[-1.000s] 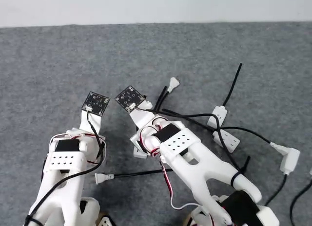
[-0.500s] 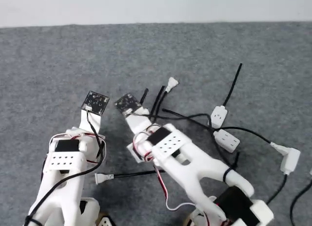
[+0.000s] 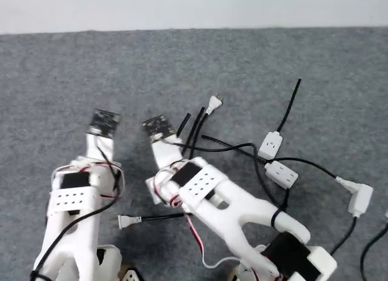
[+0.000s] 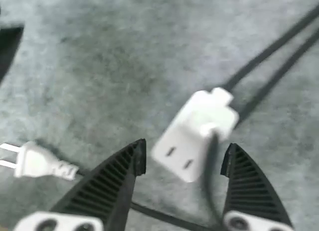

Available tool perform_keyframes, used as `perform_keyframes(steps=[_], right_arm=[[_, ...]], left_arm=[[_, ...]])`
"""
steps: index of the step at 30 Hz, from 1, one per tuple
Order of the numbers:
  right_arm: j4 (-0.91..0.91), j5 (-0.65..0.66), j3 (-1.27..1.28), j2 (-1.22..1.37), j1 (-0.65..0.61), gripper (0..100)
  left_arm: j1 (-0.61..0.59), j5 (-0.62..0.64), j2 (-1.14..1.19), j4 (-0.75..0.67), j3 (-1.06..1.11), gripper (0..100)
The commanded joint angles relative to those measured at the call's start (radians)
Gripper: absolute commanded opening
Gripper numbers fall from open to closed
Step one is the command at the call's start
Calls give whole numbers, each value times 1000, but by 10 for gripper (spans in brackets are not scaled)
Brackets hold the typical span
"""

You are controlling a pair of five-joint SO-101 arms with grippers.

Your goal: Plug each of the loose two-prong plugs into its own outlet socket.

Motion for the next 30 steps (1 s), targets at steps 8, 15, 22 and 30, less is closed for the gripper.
perform_keyframes(steps=[8,15,22,30], right_arm=[[45,-17,-210,231,36,249],[127,-17,-325,320,67,248],[202,-115,-377,325,142,252],[179,-114,-381,329,148,247]], left_arm=[[-66,84,-18,-52,-71,59],[-64,83,-18,-51,-71,59],[-64,81,-18,-51,-70,59],[-63,81,-18,-52,-70,59]])
